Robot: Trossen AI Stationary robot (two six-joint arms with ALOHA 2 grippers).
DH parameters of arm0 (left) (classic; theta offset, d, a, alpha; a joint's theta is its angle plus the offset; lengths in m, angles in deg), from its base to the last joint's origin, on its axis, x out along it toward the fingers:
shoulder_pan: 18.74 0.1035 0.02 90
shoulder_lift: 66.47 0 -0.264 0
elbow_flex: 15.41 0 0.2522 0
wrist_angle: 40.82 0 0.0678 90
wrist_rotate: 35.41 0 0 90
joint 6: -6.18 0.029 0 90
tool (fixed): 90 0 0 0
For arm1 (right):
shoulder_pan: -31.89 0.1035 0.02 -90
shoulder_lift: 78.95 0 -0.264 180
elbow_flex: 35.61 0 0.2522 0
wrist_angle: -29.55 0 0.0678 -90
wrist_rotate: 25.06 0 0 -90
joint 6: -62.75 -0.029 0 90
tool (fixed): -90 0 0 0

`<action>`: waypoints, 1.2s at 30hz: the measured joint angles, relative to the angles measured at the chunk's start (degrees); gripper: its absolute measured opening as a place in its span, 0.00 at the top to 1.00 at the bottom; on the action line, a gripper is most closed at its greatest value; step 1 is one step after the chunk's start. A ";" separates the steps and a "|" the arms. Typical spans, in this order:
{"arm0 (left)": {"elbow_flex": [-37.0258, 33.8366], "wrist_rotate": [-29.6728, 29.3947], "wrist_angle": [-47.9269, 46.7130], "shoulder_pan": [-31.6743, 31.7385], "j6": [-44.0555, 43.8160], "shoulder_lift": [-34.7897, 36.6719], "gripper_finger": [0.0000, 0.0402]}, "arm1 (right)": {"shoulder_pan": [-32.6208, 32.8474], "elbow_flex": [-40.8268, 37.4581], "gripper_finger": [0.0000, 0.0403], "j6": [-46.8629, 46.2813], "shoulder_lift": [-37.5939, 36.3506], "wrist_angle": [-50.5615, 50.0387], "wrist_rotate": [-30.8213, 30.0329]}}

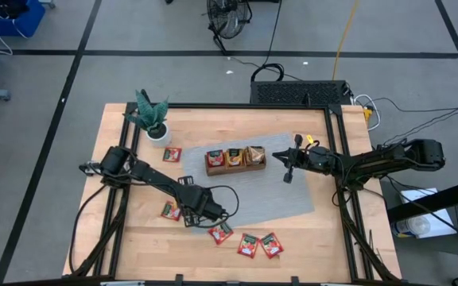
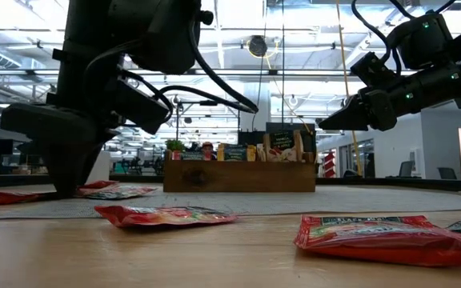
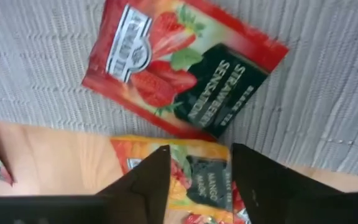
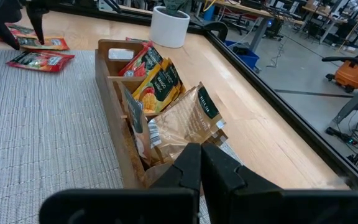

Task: Pick & Place Tea
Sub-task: Put the yellow tea into the middle part of the wooden organizer

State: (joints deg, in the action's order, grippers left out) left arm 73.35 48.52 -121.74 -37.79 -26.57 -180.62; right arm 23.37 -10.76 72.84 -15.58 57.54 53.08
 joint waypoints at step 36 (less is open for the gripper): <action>23.03 -18.01 -1.45 3.24 12.16 6.98 1.00 | -0.01 0.00 1.00 0.00 -0.02 -0.44 0.11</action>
State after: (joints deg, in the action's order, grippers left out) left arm 96.38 30.51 -123.19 -34.55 -14.41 -173.64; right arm 23.36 -10.76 72.84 -15.60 57.09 53.19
